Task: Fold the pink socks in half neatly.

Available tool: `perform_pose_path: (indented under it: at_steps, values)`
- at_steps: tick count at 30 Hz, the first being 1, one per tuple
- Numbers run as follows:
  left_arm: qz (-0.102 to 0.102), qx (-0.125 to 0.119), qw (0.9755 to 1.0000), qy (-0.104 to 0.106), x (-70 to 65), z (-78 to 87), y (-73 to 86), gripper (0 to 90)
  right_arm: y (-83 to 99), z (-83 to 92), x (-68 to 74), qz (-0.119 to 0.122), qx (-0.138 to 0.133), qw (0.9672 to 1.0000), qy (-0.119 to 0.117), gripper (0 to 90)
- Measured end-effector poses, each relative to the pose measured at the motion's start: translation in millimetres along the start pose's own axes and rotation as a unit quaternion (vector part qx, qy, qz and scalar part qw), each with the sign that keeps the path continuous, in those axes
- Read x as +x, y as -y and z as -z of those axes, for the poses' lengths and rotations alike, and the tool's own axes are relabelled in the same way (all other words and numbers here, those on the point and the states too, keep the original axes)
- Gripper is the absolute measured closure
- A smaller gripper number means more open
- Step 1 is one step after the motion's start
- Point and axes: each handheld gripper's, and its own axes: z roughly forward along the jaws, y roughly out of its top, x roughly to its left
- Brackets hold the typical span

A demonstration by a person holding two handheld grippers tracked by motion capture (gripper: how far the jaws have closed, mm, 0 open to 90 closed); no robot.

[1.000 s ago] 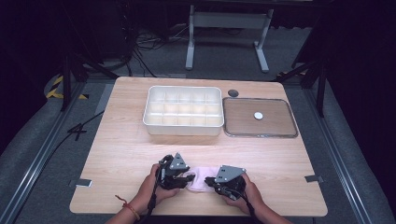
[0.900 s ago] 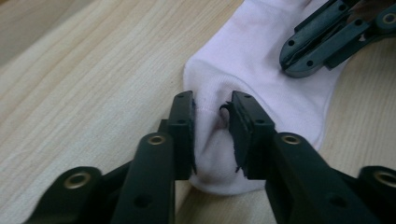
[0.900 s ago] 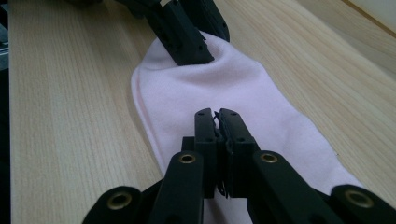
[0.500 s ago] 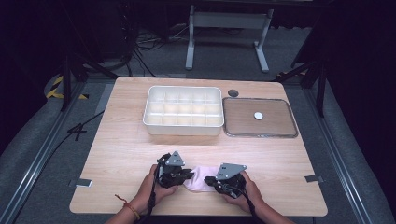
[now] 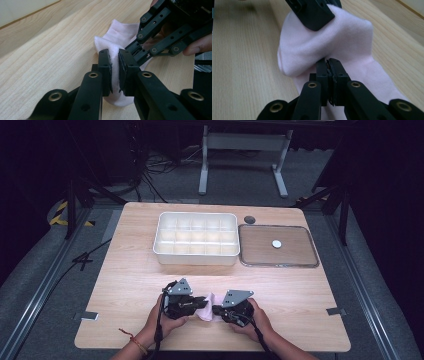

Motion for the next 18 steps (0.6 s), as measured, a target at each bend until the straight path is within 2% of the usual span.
perform_pose_path:
  at_steps: [4,7,9,13,14,15,18]
  values:
    - [0.004,0.003,1.0000,-0.003,3.1,1.9,0.9,80.7,-1.9,-2.1,0.0,0.000,-0.001,1.0000,0.001,85.4]
    - [0.005,0.004,1.0000,-0.005,5.5,2.3,1.8,80.7,-0.5,0.0,-1.7,-0.007,-0.007,0.9999,-0.004,79.3]
    - [0.004,0.004,1.0000,-0.007,6.7,3.3,2.1,80.7,-0.3,4.8,-3.7,-0.006,-0.011,0.9999,0.000,78.4]
    - [0.006,0.005,0.9999,-0.009,7.3,5.8,2.8,80.6,-1.2,27.2,-11.7,-0.009,-0.033,0.9993,0.012,73.8]
    - [0.006,0.004,0.9999,-0.009,7.4,5.8,2.9,80.5,-0.2,36.0,-14.7,-0.004,-0.034,0.9991,0.023,73.2]
    - [0.006,0.005,0.9999,-0.009,7.4,5.7,2.9,80.2,2.2,43.7,-18.2,-0.003,-0.034,0.9989,0.033,72.0]
    - [0.002,0.004,0.9999,-0.010,6.9,4.3,1.9,79.7,10.2,55.6,-29.1,-0.016,-0.021,0.9988,0.041,69.9]
